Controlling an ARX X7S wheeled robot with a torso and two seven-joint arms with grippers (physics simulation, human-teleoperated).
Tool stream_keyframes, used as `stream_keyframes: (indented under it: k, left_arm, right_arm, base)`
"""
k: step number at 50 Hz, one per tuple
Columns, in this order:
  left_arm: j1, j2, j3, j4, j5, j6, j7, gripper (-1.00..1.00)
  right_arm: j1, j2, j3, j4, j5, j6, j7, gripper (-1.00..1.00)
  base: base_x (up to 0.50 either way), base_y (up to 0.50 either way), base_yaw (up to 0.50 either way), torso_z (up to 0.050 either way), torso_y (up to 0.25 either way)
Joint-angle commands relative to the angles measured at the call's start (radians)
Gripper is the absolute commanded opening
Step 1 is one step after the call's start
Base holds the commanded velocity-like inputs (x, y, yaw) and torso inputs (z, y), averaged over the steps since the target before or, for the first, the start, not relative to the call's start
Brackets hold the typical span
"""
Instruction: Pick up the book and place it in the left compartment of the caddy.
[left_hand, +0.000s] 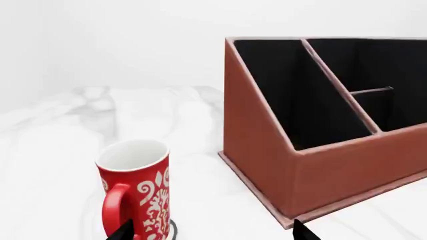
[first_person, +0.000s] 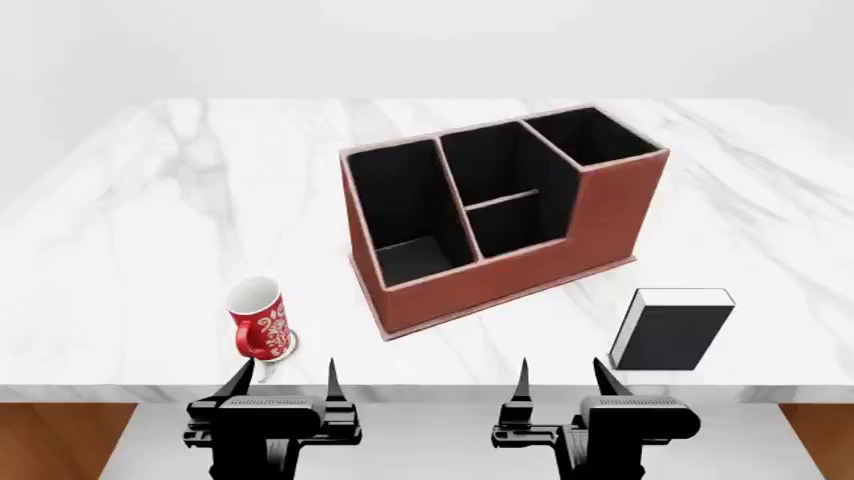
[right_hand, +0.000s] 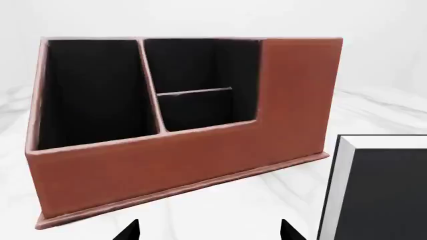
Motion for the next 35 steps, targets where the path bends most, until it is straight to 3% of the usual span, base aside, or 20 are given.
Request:
stream_keyframes:
  k: [1, 14, 35]
  left_arm:
    - [0.008, -0.015, 0.024, 0.016, -0.006, -0.001, -0.023, 1.0]
    - [0.001, -0.052, 0.056, 0.011, -0.087, -0.002, -0.035, 1.0]
    - [0.002, -0.081, 0.094, -0.006, -0.1, 0.023, -0.073, 1.0]
  right_arm:
    - [-0.019, 0.02, -0.028, -0.03, 0.004, -0.011, 0.012, 1.0]
    - [-0.024, 0.059, -0.078, -0.033, 0.037, -0.017, 0.021, 1.0]
    - [-0.023, 0.085, -0.107, -0.02, 0.064, -0.022, 0.055, 1.0]
  base:
    - [0.0, 0.0, 0.0, 0.0, 0.0]
    - [0.0, 0.0, 0.0, 0.0, 0.0]
    - [0.0, -0.5, 0.0, 0.0, 0.0]
